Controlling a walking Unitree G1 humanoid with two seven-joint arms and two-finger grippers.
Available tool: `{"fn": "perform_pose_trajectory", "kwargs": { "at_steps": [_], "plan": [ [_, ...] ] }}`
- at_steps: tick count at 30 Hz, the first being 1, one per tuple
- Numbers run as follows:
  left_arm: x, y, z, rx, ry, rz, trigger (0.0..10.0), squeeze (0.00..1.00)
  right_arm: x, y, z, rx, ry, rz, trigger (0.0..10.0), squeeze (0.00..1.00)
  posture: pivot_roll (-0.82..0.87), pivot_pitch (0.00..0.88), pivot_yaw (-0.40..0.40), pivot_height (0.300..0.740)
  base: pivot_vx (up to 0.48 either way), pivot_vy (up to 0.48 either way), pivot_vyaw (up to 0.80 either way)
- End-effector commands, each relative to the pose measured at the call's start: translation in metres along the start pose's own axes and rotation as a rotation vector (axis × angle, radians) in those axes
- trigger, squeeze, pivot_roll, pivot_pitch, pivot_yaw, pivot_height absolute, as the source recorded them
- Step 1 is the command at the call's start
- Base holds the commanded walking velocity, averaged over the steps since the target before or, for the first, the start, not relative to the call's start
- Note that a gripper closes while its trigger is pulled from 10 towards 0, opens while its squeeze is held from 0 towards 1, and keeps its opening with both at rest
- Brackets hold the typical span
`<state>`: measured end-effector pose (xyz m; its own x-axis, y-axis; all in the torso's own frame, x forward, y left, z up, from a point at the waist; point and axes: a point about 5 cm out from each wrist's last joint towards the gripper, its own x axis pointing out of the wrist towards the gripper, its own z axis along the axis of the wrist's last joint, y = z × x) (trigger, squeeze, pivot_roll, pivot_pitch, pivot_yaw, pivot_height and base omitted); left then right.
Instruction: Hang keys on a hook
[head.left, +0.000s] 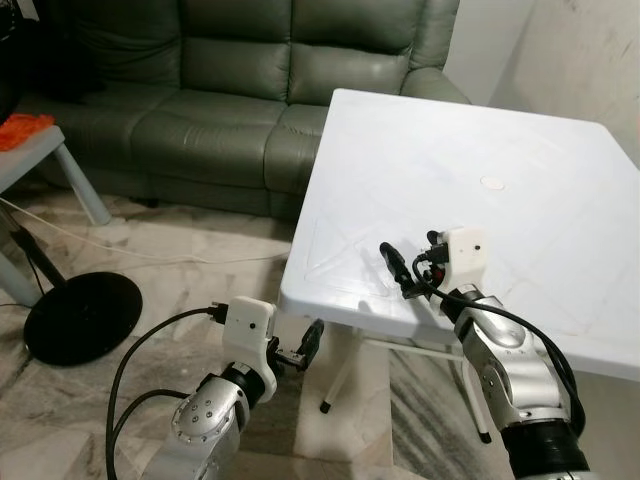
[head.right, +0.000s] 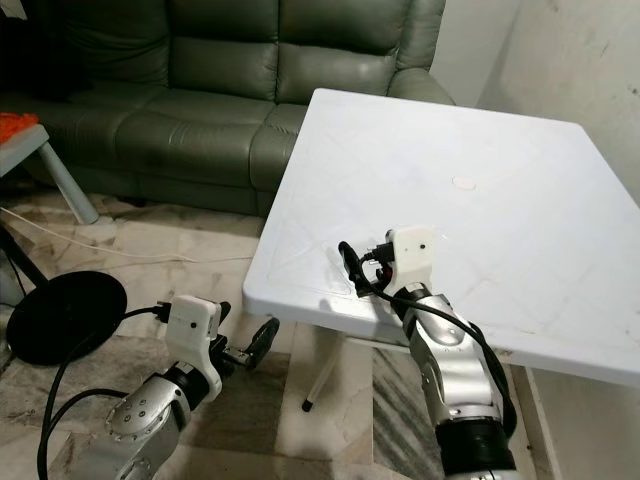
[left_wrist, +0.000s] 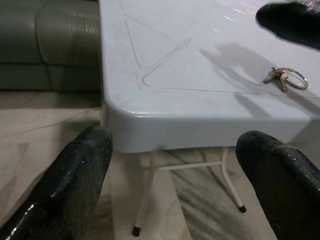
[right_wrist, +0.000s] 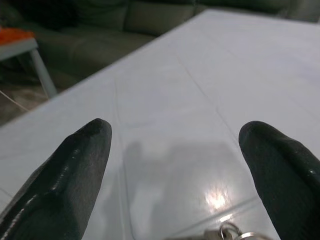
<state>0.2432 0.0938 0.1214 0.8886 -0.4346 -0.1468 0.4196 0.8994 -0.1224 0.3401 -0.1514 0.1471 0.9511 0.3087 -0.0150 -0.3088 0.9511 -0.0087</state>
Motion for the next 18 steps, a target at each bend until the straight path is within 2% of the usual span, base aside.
{"fn": "perform_pose_trajectory", "kwargs": {
  "at_steps": [1,7,18],
  "plan": [
    [-0.002,-0.002,0.001,0.004,0.011,0.001,10.0,0.0,0.001,-0.004,-0.003,0.0,0.023,-0.027,10.0,0.0,0.04,0.148,-0.066,0.74,0.0,0.0,0.0],
    [-0.002,-0.008,0.004,0.018,0.026,-0.03,10.0,0.0,-0.001,-0.009,-0.009,-0.038,0.052,-0.079,10.0,0.0,0.04,0.159,-0.063,0.74,0.0,0.0,0.0],
    [0.006,-0.014,0.014,0.065,0.021,-0.115,10.0,0.0,-0.001,-0.008,-0.011,-0.009,0.038,-0.083,10.0,0.0,0.04,0.161,-0.052,0.74,0.0,0.0,0.0]
  ]
}}
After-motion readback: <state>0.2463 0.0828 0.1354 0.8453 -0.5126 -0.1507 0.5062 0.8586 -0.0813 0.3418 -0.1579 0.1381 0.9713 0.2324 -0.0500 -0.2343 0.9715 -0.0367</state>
